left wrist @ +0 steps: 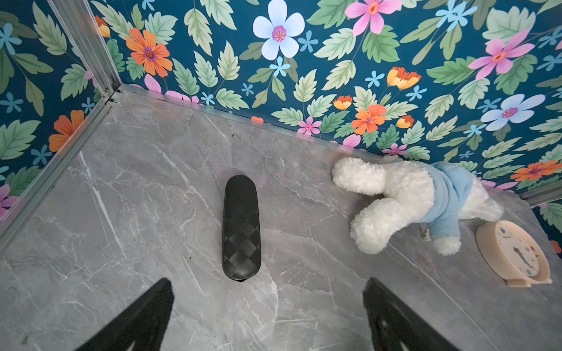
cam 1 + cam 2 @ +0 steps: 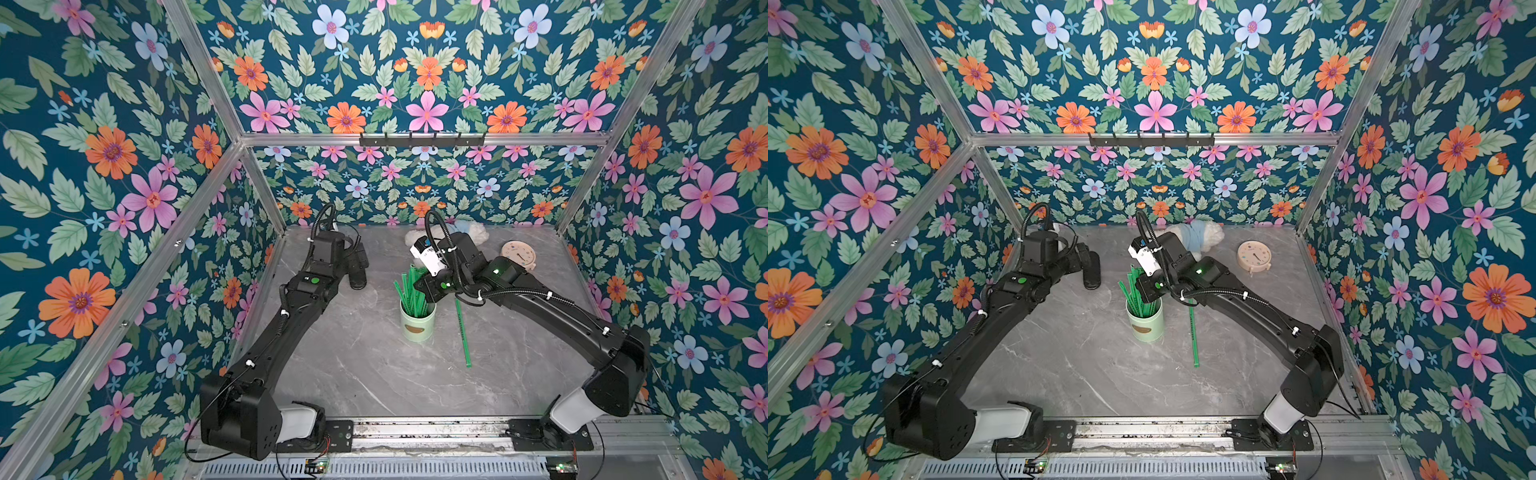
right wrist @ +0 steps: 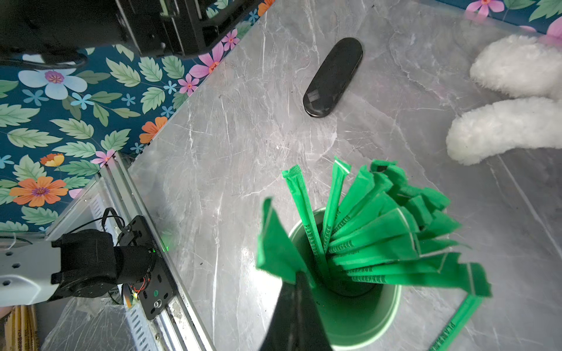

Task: Take the straws out of the storage container
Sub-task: Pick up the straw from the container, then place the straw at the center of the board.

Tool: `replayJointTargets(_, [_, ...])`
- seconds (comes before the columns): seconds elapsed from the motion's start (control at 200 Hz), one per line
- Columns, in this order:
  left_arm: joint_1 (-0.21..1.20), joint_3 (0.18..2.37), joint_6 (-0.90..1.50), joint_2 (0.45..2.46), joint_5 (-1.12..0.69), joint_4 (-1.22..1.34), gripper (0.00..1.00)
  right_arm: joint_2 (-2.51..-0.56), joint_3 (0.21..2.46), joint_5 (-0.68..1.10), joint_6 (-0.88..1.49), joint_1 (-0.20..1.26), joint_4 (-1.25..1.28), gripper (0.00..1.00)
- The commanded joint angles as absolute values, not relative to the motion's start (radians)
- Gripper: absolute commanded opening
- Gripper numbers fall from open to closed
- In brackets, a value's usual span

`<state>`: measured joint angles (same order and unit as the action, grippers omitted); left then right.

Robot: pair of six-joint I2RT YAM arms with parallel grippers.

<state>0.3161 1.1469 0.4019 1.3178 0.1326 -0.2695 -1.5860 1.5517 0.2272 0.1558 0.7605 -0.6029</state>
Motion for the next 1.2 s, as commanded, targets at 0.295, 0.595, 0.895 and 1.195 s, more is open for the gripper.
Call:
replayJointTargets(0.295, [0.315, 1.154, 0.404, 1.313, 0.133, -0.275, 1.0, -1.506, 1.645, 0.218, 0.147, 0.763, -0.641, 0.0])
replayJointTargets(0.595, [0.315, 1.154, 0.403, 1.31, 0.132, -0.276, 0.99, -1.418, 1.778, 0.138, 0.092, 0.763, -0.825, 0.0])
replayJointTargets(0.895, [0.316, 1.154, 0.403, 1.308, 0.136, -0.276, 0.99, -1.414, 1.86, 0.072, 0.083, 0.684, -1.08, 0.0])
replayJointTargets(1.195, [0.315, 1.155, 0.403, 1.316, 0.134, -0.278, 1.0, -1.477, 1.848, 0.214, 0.169, 0.507, -1.239, 0.0])
